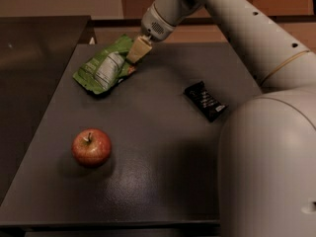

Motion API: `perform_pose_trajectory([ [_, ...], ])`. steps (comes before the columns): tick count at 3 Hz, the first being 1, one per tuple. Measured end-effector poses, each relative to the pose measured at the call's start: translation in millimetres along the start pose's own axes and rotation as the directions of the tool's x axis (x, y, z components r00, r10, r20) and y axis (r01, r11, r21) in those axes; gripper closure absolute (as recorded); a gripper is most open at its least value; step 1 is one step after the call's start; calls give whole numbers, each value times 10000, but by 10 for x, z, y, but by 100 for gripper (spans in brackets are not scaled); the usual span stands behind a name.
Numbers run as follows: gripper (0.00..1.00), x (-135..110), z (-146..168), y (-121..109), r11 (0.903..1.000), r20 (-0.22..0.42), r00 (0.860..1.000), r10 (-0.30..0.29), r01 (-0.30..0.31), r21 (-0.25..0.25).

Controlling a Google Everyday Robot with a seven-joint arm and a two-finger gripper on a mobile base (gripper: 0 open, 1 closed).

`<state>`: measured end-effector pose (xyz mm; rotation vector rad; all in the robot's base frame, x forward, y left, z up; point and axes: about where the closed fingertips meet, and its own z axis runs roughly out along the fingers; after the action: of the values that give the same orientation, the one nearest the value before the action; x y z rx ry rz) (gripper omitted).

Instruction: Move green rice chip bag near apple

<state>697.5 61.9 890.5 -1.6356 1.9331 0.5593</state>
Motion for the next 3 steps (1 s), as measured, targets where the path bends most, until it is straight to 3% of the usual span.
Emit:
perform_pose_trajectory([
  [1,100,42,-235,301,10000,-17,10000,37,-37,-53],
  [3,100,39,-186,941,9974,-256,9989,388,-403,-592],
])
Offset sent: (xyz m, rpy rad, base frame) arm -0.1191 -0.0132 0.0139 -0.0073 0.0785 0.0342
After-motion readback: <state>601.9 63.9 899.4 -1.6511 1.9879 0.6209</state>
